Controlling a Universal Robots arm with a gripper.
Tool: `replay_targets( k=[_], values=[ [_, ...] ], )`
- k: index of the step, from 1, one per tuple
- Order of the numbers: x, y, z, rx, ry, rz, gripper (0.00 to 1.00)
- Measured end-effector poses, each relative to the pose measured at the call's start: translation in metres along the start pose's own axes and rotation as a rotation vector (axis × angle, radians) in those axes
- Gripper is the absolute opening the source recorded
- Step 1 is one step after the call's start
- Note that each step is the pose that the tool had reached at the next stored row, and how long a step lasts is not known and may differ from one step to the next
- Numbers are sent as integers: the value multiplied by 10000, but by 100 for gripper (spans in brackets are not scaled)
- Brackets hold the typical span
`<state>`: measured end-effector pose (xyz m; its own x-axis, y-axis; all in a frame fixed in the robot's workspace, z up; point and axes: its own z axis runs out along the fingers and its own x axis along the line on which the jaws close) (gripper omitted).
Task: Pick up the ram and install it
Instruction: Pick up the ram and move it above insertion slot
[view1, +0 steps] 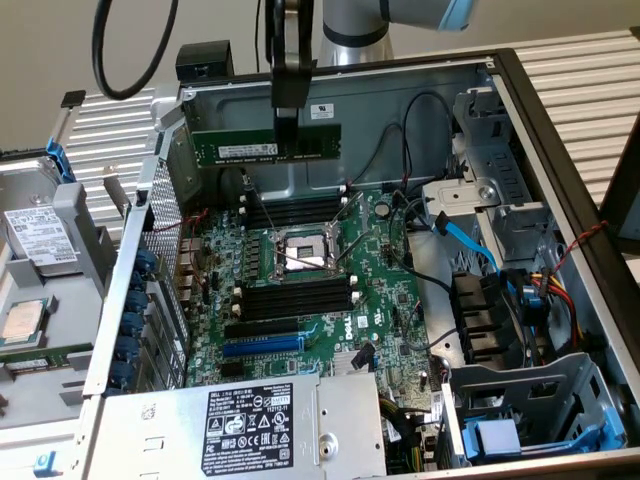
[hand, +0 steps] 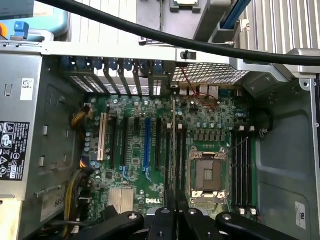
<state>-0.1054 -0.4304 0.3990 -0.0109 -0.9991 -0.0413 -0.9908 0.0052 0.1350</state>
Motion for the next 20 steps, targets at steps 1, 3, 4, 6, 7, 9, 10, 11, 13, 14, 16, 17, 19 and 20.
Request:
replay_targets(
  k=[1, 3, 4, 6, 7, 9, 10, 11, 13, 14, 16, 17, 19, 20],
  values=[
    [-26, -1, 6, 3, -6, -1, 12],
    [-91, -2, 18, 11, -14, -2, 12],
    [-126, -3, 25, 14, -17, -3, 12],
    [-195, -6, 38, 17, -20, -4, 12],
    [-230, -8, 45, 18, -22, -3, 12],
    [-302, -16, 56, 18, -22, -4, 12],
    [-336, -21, 60, 17, -21, -4, 12],
    [-370, -28, 63, 18, -22, -3, 12],
    [-432, -55, 64, 18, -21, -4, 12],
    [-451, -80, 62, 17, -20, -6, 12],
    [-464, -169, 52, 19, -22, -3, 12],
    [-465, -213, 46, 18, -22, -3, 12],
    [-466, -303, 34, 18, -21, -4, 12],
    [-466, -327, 31, 17, -20, -4, 12]
  ],
)
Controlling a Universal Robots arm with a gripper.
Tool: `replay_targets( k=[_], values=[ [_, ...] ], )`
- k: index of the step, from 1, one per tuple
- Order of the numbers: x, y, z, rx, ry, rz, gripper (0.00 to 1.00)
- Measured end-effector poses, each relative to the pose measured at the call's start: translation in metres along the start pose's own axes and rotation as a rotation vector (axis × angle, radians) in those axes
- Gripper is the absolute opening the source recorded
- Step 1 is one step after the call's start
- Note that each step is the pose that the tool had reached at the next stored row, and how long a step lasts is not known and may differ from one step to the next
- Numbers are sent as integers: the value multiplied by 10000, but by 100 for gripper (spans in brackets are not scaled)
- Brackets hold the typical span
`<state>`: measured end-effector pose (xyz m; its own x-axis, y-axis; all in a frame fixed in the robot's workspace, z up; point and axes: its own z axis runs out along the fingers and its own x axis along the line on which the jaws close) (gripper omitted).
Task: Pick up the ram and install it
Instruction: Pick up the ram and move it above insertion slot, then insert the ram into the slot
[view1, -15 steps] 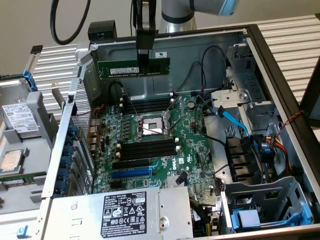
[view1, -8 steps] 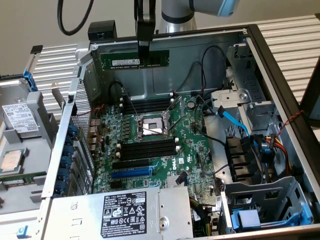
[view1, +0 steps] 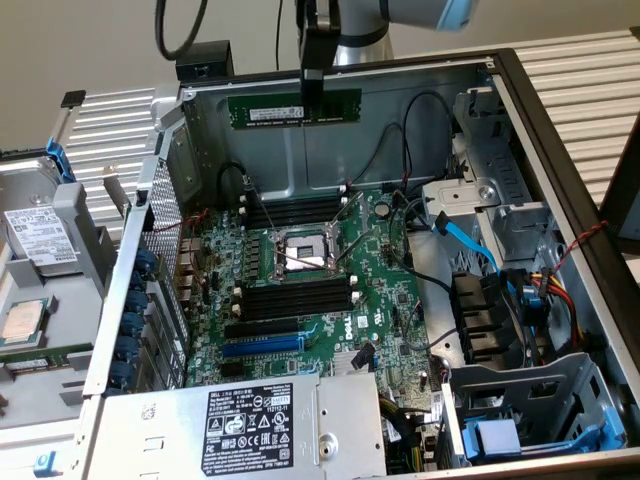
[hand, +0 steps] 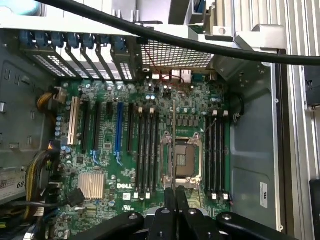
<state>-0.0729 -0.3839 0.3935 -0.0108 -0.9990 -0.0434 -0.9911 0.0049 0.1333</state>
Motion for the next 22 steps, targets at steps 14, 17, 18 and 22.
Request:
replay_targets(
  k=[14, 17, 18, 22],
  values=[
    [0, -2, 0, 1, -2, 0, 12],
    [60, -8, 35, 9, -5, -1, 12],
    [106, -10, 52, 11, -6, -1, 12],
    [291, -20, 115, 10, -5, 0, 12]
  ],
)
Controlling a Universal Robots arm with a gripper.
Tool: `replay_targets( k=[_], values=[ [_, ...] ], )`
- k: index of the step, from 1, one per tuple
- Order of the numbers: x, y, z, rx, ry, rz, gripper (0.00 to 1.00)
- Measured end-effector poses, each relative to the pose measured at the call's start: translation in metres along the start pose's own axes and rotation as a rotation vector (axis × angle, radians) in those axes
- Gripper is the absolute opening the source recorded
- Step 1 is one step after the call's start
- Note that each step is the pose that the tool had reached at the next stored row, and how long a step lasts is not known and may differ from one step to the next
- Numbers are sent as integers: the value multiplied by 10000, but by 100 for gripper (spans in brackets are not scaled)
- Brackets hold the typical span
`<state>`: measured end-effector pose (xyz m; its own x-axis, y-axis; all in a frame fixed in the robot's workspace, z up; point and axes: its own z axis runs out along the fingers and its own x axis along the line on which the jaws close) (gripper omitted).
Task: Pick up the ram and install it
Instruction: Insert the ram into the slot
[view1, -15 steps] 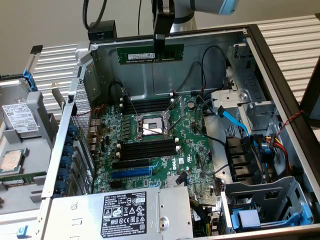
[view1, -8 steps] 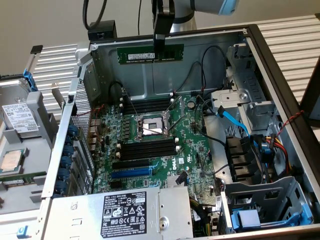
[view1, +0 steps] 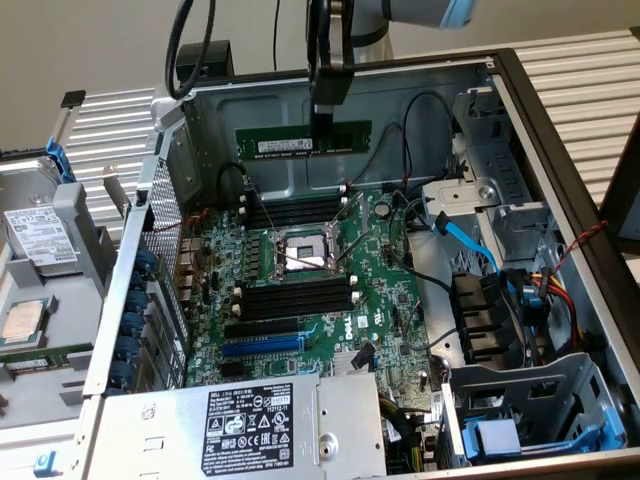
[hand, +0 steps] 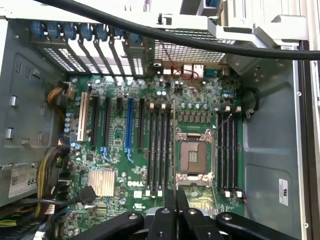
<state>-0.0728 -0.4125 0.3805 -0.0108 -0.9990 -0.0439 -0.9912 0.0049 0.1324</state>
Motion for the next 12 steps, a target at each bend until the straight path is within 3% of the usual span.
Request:
replay_targets(
  k=[5, 12],
  values=[
    [159, -11, 83, 1, -3, 0, 12],
    [250, -23, 206, 1, -3, -1, 12]
  ],
)
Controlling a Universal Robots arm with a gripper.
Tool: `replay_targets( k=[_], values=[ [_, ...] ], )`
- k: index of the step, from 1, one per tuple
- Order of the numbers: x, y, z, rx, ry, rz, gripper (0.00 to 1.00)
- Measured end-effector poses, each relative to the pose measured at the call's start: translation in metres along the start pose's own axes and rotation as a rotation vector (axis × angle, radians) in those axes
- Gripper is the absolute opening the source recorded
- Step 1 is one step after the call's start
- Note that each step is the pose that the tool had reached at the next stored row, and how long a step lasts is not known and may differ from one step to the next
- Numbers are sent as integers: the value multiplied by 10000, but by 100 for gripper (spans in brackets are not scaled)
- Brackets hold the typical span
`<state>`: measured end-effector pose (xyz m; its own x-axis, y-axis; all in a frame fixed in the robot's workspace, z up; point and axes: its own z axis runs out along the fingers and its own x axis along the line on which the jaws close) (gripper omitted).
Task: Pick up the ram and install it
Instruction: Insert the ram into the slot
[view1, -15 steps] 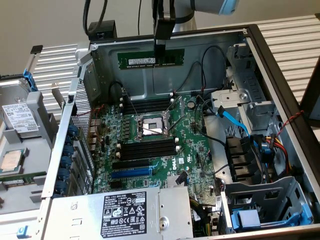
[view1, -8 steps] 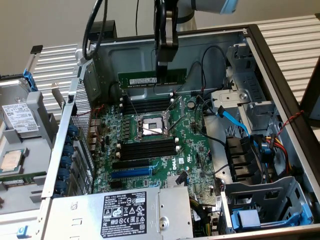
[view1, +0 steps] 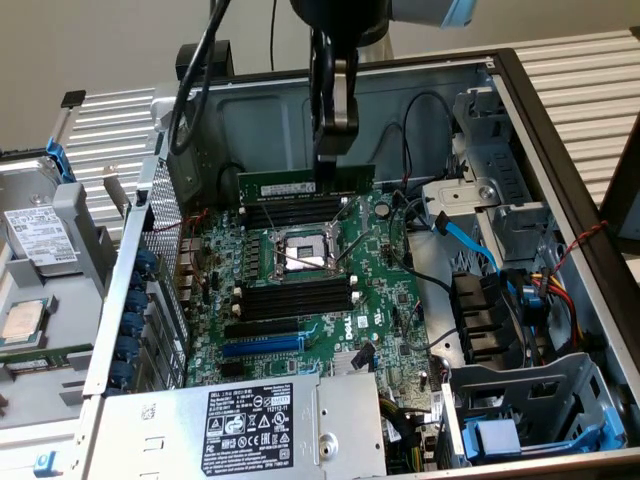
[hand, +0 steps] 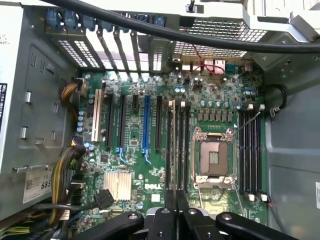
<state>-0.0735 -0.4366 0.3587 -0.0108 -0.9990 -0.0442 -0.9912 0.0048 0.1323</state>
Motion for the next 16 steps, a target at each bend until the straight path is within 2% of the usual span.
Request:
replay_targets(
  k=[8, 16],
  values=[
    [26, 11, 149, 0, 0, 0, 12],
    [13, 136, 312, 0, 1, 1, 12]
  ],
)
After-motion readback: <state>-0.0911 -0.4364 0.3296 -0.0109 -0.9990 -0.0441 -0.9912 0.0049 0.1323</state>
